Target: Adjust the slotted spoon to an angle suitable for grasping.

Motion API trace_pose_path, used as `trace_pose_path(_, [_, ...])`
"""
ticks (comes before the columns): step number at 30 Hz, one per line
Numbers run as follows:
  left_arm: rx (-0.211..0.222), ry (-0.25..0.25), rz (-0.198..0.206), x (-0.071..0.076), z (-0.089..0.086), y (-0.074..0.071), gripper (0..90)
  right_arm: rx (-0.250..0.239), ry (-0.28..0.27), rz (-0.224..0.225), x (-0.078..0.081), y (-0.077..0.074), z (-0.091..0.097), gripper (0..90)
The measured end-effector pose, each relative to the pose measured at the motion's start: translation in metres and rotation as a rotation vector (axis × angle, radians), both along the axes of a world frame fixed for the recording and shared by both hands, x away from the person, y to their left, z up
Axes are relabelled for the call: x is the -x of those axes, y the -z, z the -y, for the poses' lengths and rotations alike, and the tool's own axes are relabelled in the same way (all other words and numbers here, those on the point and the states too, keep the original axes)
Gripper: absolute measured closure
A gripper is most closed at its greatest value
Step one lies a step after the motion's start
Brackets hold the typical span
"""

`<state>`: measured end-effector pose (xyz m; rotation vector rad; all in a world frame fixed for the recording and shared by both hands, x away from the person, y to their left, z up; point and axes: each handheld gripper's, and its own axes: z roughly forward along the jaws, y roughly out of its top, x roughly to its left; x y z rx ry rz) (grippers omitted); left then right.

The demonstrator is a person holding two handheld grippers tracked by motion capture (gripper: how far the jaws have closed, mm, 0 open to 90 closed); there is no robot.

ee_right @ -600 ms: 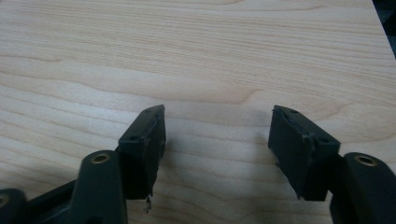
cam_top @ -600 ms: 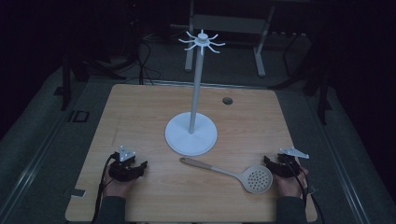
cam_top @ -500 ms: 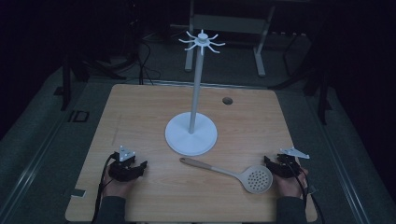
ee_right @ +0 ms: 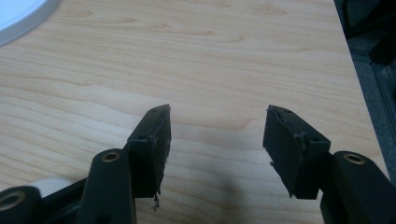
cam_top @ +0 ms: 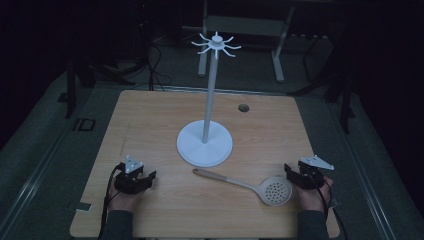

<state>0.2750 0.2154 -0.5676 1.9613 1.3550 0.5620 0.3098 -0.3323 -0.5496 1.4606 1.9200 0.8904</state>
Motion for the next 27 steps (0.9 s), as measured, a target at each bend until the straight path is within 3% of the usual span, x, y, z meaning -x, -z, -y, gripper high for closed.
trace_pose_path(2, [0.002,-0.001,0.003,0.000,-0.001,-0.001,44.4,0.023,-0.018,0.003,0.000,-0.005,-0.004,41.7])
trace_pose_path(12, [0.002,0.000,0.006,0.000,-0.001,-0.001,44.4,0.047,-0.073,0.023,0.003,-0.020,-0.015,41.5])
trace_pose_path(27, [-0.001,0.002,0.009,0.000,-0.001,-0.002,44.3,0.100,-0.212,0.028,0.009,-0.044,-0.044,42.0])
